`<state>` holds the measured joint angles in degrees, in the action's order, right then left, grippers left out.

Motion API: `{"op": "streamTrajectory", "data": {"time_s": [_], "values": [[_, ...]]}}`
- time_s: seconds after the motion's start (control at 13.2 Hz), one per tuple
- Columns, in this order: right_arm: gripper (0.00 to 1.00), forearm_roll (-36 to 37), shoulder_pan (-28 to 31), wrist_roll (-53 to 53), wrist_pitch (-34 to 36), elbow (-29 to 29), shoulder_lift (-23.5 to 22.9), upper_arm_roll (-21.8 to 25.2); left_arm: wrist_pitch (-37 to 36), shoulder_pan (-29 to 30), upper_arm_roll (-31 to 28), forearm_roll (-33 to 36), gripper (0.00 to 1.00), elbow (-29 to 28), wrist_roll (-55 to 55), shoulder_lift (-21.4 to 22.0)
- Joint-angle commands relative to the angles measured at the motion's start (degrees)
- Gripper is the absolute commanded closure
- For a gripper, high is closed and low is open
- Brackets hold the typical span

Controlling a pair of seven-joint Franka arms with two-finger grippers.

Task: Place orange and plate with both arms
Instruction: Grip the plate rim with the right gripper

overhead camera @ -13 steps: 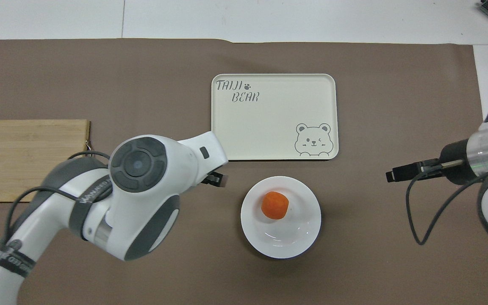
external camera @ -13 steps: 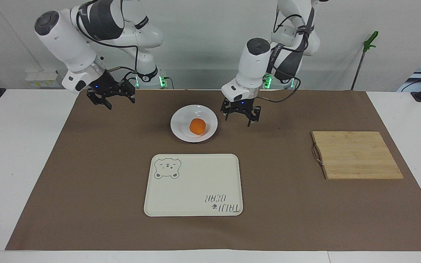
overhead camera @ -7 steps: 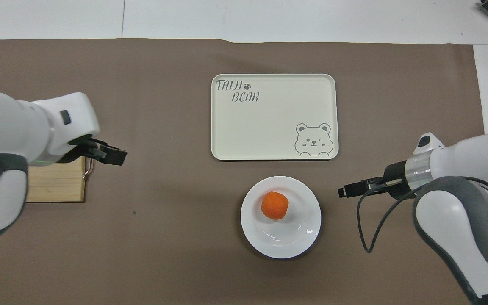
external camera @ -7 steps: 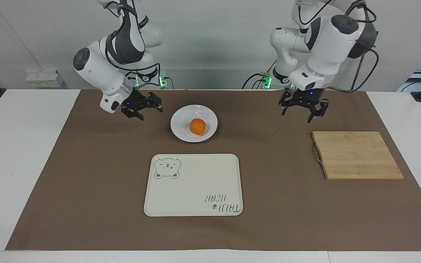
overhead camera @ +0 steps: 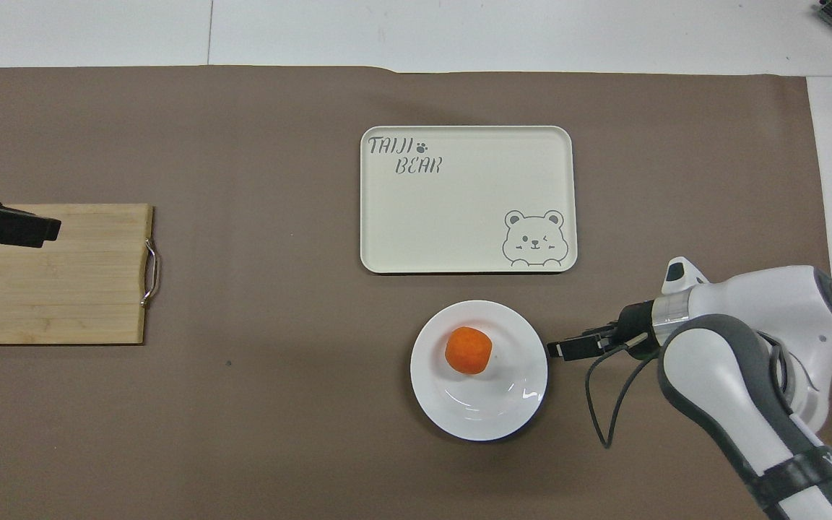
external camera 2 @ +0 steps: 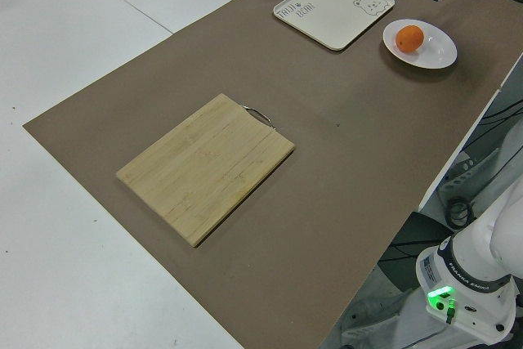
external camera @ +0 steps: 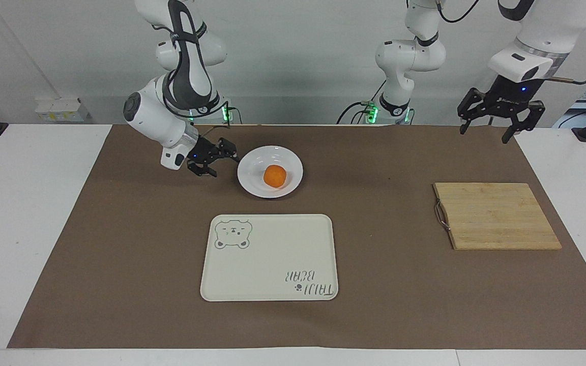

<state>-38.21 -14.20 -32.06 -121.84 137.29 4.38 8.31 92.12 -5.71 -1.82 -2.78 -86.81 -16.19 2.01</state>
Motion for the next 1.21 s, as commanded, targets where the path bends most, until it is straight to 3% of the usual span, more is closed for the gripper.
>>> {"op": "streamTrajectory", "data": {"time_s": [0.0, 0.3, 1.13], "values": [[0.00, -7.0, -1.4, -4.3, -2.6, 2.7, -0.7, 0.0, -5.0, 1.5, 0.7, 0.1, 0.00, 7.1, -0.2, -3.4], [0.00, -14.8, -4.9, -8.4, -7.1, 6.0, -2.9, 0.0, -5.5, 1.1, 0.9, 0.4, 0.00, 3.1, 0.5, -0.5], [0.00, -19.7, -5.9, -7.9, -6.7, 9.7, -2.5, 0.0, -9.7, 1.6, 0.8, 2.6, 0.00, 2.8, 10.6, -0.7]]}}
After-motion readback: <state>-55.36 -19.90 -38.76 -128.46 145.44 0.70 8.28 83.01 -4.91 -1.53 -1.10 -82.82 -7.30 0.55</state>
